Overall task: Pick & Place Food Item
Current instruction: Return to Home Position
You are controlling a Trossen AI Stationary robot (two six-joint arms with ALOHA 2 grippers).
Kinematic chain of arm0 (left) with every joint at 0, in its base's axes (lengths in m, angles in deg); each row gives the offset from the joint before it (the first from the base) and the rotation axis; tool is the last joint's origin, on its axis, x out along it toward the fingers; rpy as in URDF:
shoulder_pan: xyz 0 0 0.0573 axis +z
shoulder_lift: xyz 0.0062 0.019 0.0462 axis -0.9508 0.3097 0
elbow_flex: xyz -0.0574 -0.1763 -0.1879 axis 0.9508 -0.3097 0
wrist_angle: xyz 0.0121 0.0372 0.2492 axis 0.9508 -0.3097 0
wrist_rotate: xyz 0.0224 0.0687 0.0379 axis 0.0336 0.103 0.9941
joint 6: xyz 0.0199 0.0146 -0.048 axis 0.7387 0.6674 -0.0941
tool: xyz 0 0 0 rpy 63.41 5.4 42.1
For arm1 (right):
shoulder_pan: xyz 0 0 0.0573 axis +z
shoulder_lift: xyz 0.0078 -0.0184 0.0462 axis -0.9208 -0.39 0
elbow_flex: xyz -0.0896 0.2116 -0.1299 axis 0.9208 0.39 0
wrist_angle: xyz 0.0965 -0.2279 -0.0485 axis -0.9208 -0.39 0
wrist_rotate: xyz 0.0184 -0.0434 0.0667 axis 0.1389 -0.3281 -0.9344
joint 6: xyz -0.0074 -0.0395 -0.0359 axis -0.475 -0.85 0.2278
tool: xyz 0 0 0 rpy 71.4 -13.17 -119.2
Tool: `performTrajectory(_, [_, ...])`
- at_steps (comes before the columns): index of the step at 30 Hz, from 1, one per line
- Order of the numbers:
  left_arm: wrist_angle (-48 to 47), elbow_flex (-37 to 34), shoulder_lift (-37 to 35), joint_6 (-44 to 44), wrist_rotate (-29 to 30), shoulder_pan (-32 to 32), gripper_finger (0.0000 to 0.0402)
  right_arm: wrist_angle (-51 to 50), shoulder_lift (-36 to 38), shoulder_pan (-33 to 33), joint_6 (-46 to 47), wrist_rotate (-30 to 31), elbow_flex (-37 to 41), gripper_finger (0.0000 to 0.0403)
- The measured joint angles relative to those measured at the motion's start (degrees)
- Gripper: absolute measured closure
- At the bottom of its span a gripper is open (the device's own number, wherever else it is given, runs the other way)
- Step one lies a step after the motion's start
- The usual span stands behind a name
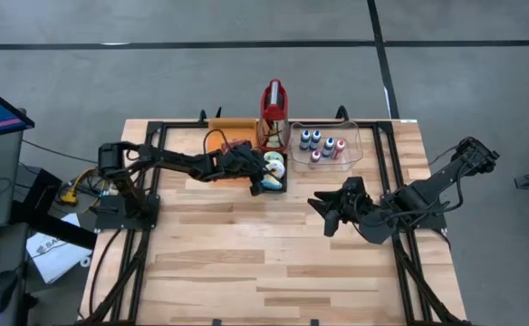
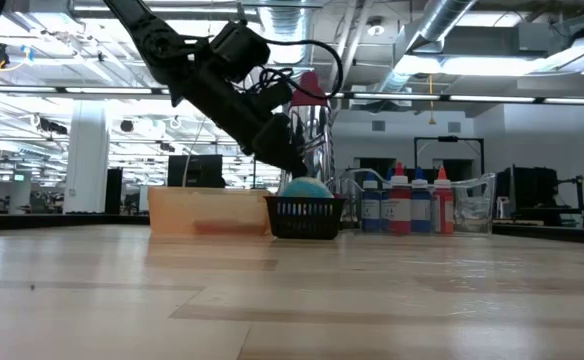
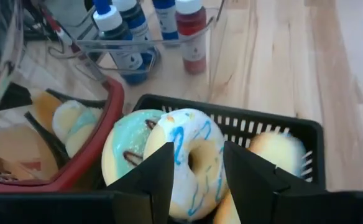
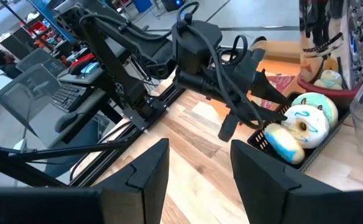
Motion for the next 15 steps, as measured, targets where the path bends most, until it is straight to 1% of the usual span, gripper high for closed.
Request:
performTrajectory(6, [0.9,0.0,0.5,0.0,0.3,-0.1,0.0268,0.0,0.0,0.0,0.8,0.0,0.0,0.0239])
performTrajectory(11, [1.9,0.0,-1.6,-0.5,0.8,0.0,0.0268,0.0,0.0,0.0,0.8,0.0,0.0,0.0239])
performTrajectory(15, [-0.7,0.0,-3.7,-0.8,-3.2,-0.9,0.0268,0.0,0.0,0.0,0.8,0.0,0.0,0.0239])
